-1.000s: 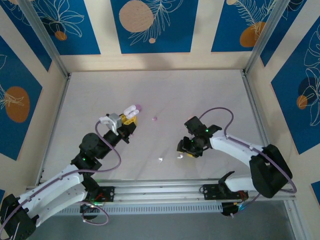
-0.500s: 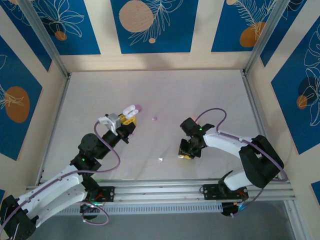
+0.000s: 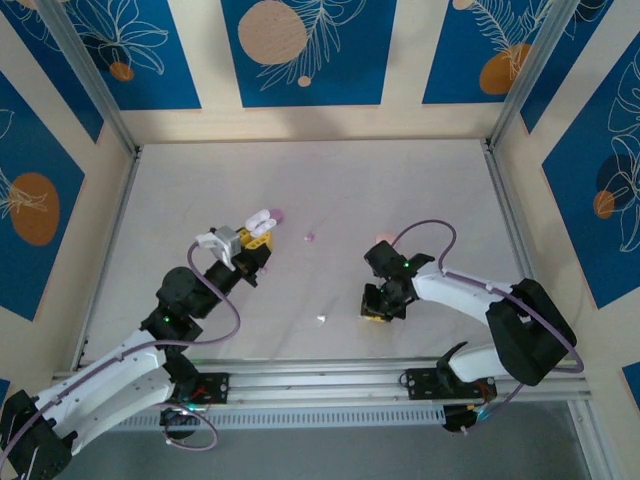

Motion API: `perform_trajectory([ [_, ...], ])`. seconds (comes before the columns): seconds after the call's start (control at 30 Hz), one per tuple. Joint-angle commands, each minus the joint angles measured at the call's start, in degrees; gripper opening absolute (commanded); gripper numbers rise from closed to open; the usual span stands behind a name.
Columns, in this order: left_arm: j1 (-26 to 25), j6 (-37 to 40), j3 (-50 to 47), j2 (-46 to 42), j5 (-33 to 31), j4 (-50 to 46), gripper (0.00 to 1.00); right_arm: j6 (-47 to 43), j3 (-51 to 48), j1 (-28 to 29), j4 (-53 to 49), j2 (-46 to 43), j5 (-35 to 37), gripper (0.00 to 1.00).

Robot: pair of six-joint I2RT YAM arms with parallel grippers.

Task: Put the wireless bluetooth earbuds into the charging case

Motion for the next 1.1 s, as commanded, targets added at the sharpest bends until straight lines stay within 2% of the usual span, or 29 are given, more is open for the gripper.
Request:
perform_trajectory([
  [0.0,-0.4,-0.6,0.2,-0.7,-0.4,1.4,0.20,-0.2,-2.3,0.8,-3.6,-0.8,0.5,0.21],
  [0.33,-0.4,-0.8,0.4,-0.2,-0.2,1.7,0.20,2.3,-1.8,0.5,-7.2,-3.7,3.9,0.29],
  [0.63,-0.5,-0.7,0.3,-0.4,-0.2,1.6,0.20,3.5,-0.6,-0.3,-5.0,-4.3,2.8,0.38],
  [0.93,-0.4,-0.7,0.4,0.0,0.4,1.9,0.20,2.6,0.3,-3.2,-0.5,-1.3,0.6,0.39],
  [1.07,-0.4,-0.7,0.5,0.0,0.5,1.6,0.20,-0.5,3.2,-3.2,0.2,2.4,-0.2,0.34],
])
